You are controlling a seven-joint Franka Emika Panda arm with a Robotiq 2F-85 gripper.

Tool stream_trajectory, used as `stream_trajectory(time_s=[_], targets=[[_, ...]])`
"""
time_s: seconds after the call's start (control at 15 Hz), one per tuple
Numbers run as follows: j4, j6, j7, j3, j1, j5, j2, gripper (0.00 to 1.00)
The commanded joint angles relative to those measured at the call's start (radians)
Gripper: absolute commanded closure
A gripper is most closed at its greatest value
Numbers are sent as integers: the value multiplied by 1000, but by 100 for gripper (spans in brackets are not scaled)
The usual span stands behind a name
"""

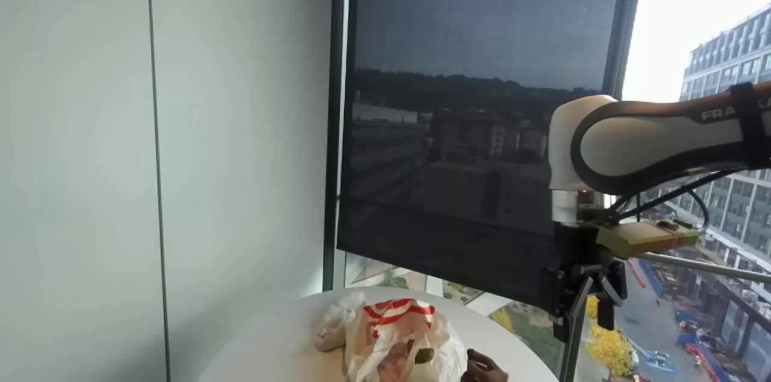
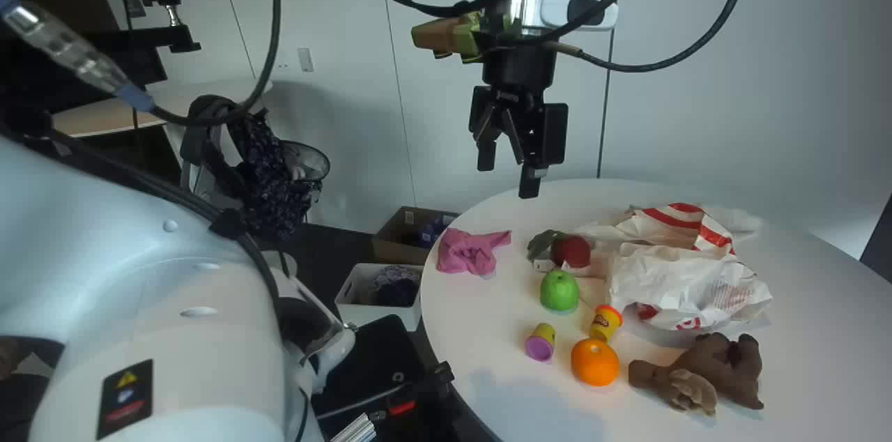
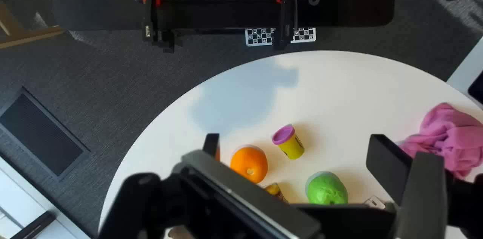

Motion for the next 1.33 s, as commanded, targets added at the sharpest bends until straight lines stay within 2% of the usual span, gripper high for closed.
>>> stream_trajectory(time_s=[0.0, 0.53, 0.73, 0.87, 1.07, 1.27], targets=[[5, -2, -3, 7, -8, 3, -1, 0], [9, -2, -4, 7, -8, 3, -3, 0], [-7, 66, -11, 6, -9, 19, 103, 0], [-24, 177, -1, 10, -13, 15, 194, 0], [-28, 409, 34, 17, -34, -44, 363, 0], [19, 631, 115, 12, -56, -118, 541, 0]])
